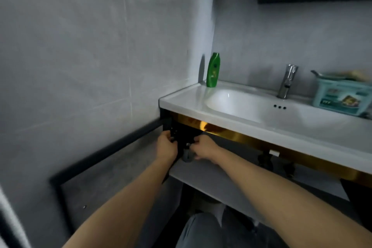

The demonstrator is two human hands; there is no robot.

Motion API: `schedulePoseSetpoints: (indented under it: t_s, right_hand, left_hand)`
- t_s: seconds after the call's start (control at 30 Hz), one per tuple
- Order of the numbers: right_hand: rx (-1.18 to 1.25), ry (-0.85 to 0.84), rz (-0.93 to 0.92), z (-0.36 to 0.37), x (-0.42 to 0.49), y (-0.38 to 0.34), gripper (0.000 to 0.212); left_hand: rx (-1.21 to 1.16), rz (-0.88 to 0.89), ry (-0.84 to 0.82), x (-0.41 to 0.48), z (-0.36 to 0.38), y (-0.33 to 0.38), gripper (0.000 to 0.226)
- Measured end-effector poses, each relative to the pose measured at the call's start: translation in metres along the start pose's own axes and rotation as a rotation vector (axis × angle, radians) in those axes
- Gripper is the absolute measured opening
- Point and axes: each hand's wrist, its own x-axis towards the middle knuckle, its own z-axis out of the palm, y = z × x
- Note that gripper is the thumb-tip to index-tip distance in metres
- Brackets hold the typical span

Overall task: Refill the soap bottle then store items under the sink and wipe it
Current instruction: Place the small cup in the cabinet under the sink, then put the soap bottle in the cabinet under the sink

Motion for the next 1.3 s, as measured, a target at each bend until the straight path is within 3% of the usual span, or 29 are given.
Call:
schedulePoseSetpoints:
  t_s: [0.07,0.2,0.3,0.47,0.77,0.93,1.13,1.3]
  right_hand:
    - [0.038,0.041,-0.036,-0.008,-0.011,-0.014,0.048]
    - [0.109,0.097,-0.119,-0.039,-0.031,-0.033,0.021]
    - [0.16,0.122,-0.098,-0.071,-0.041,-0.037,0.043]
    - [0.246,0.236,-0.09,-0.141,-0.062,-0.033,0.047]
    - [0.267,0.578,0.025,-0.281,-0.114,0.036,0.044]
    - [0.33,0.711,0.134,-0.343,-0.144,0.084,0.031]
    - [0.327,0.839,0.262,-0.397,-0.156,0.14,0.03]
    - [0.09,1.061,0.358,-0.423,-0.165,0.174,0.02]
  left_hand:
    - [0.0,0.03,0.019,-0.005,-0.009,0.016,0.045]
    - [0.034,0.155,0.029,-0.012,-0.011,0.055,0.04]
    - [0.079,0.214,-0.006,-0.016,0.0,0.086,0.041]
    - [0.107,0.314,-0.096,-0.022,0.038,0.142,0.043]
    - [0.125,0.441,-0.452,-0.054,0.167,0.225,0.044]
    - [0.191,0.467,-0.684,-0.087,0.243,0.251,0.053]
    - [0.205,0.454,-0.831,-0.108,0.311,0.27,0.059]
    - [0.207,0.456,-0.872,-0.119,0.359,0.276,0.063]
